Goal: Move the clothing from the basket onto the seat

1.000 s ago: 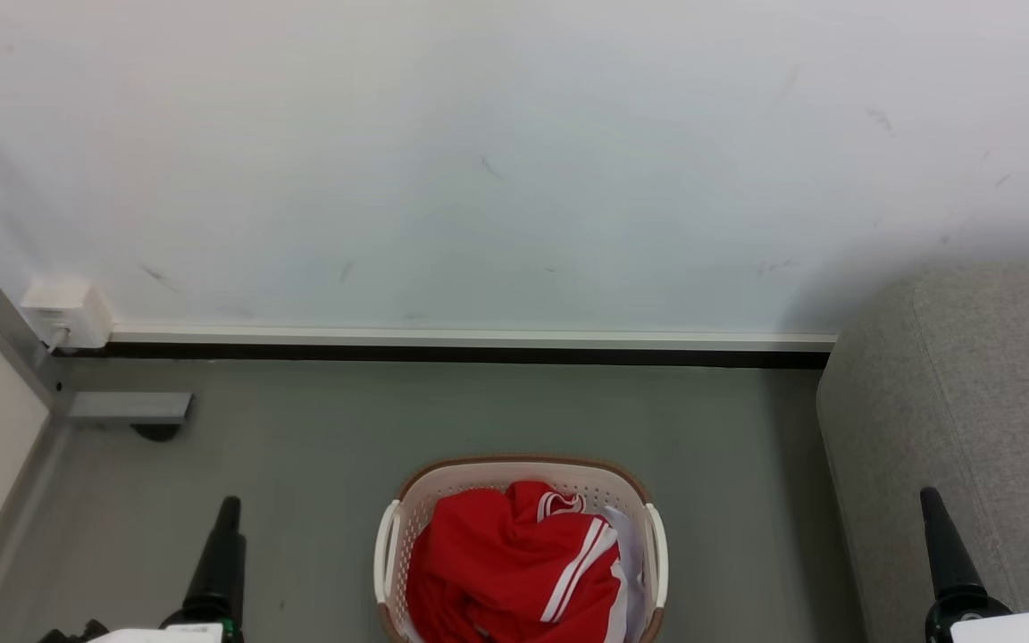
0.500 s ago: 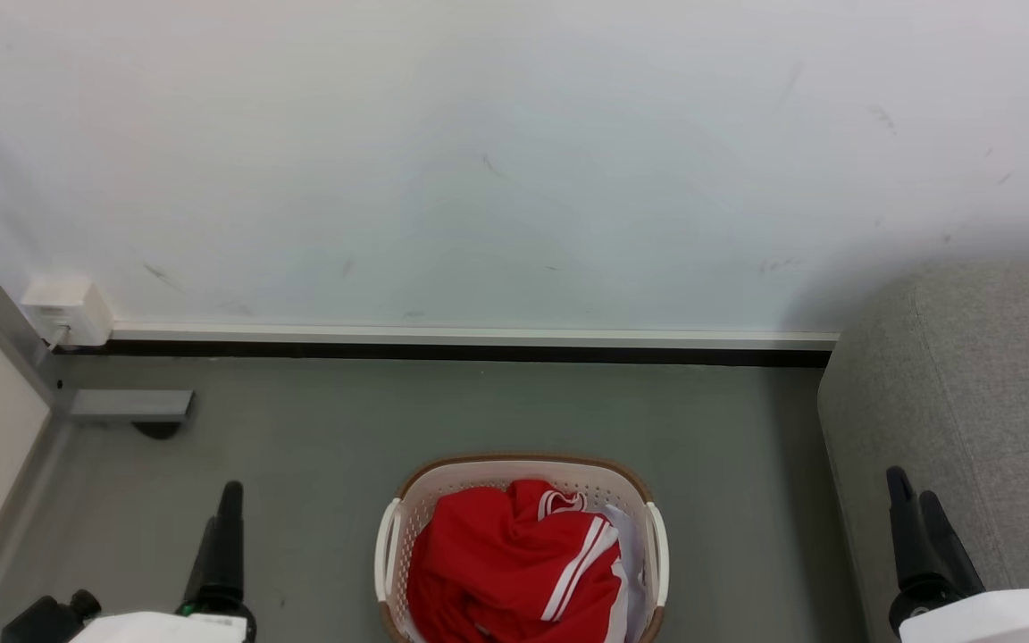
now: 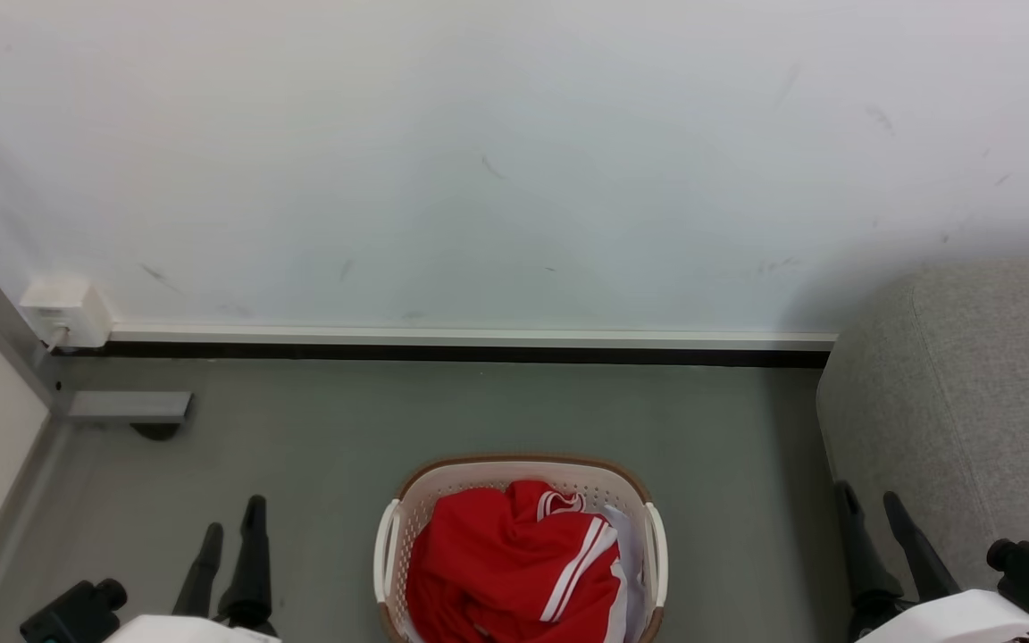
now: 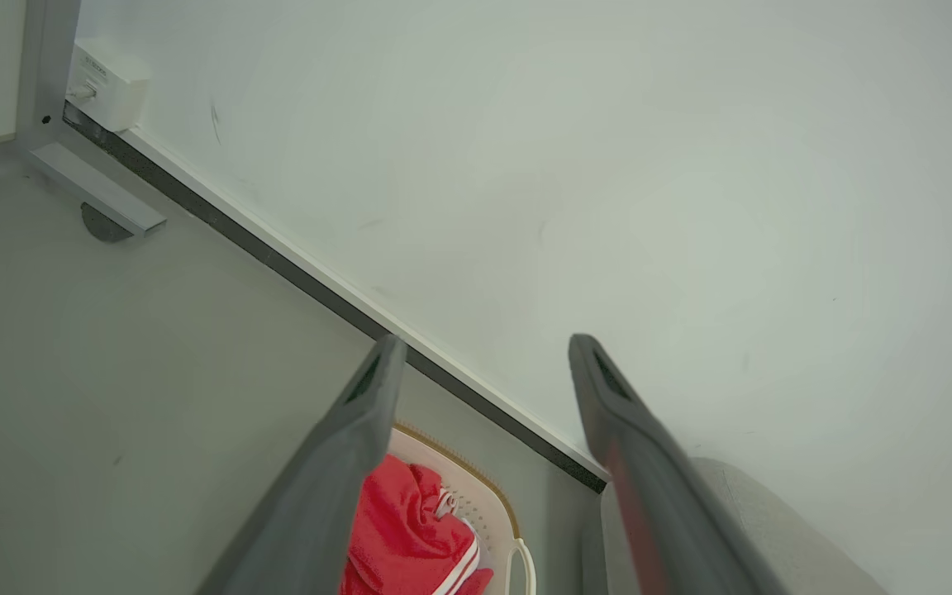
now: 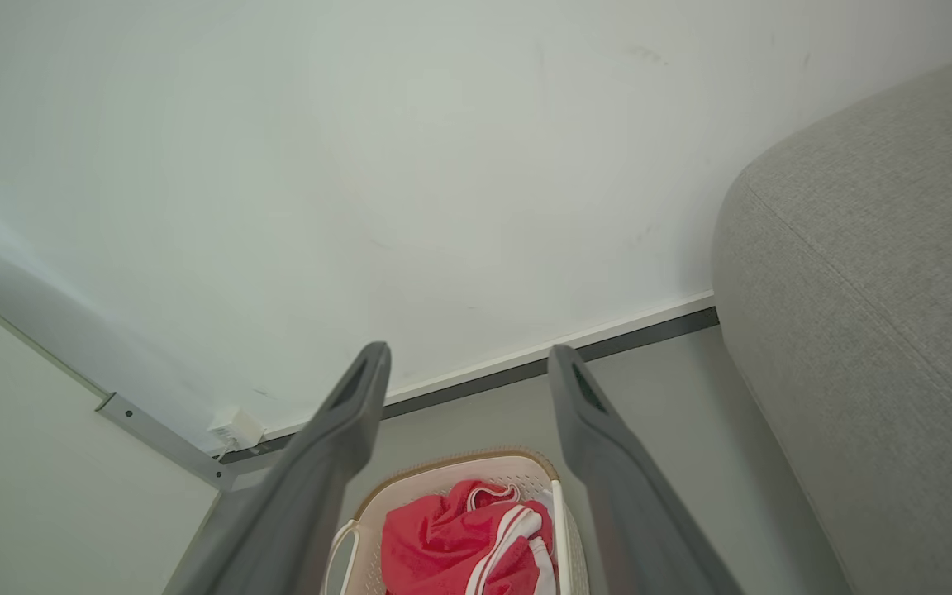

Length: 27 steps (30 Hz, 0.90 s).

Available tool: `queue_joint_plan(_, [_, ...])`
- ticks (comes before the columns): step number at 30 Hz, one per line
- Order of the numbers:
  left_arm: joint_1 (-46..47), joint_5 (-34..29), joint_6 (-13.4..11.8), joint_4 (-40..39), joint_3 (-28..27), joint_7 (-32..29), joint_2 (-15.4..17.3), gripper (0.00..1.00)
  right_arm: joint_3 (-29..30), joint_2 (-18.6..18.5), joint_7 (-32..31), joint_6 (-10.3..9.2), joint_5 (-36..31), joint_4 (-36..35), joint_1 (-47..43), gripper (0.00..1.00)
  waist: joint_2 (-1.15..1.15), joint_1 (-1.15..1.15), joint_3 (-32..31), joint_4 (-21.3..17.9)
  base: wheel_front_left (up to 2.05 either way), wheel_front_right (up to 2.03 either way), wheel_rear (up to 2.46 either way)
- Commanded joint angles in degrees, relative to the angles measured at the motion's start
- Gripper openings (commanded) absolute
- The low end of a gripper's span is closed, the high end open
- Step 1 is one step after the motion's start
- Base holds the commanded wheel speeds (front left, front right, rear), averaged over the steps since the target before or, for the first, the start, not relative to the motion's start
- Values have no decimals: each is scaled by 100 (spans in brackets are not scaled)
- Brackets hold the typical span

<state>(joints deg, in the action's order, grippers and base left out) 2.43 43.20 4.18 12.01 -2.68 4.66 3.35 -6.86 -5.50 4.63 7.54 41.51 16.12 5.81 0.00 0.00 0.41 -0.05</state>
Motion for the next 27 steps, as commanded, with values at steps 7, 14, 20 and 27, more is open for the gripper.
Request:
queue_joint_plan(7, [-81,-779,-219,-75,204,173,286,100,-107,-56,170,-4,-691,113,72,100,0,0,2,-6,0,0,0])
queue_joint_plan(14, [-125,-1233,-382,-72,382,281,452,100,-79,-6,284,-5,-1131,208,-9,100,0,0,-4,-13,0,0,0])
queue_joint_plan(20, [-146,-1562,-462,-161,519,374,568,100,-5,60,379,-5,-1438,211,-44,100,0,0,-5,-21,0,0,0])
queue_joint_plan(27, [-177,-1807,-410,-166,610,472,638,100,97,90,475,-6,-1726,150,-52,100,0,0,2,-36,0,0,0])
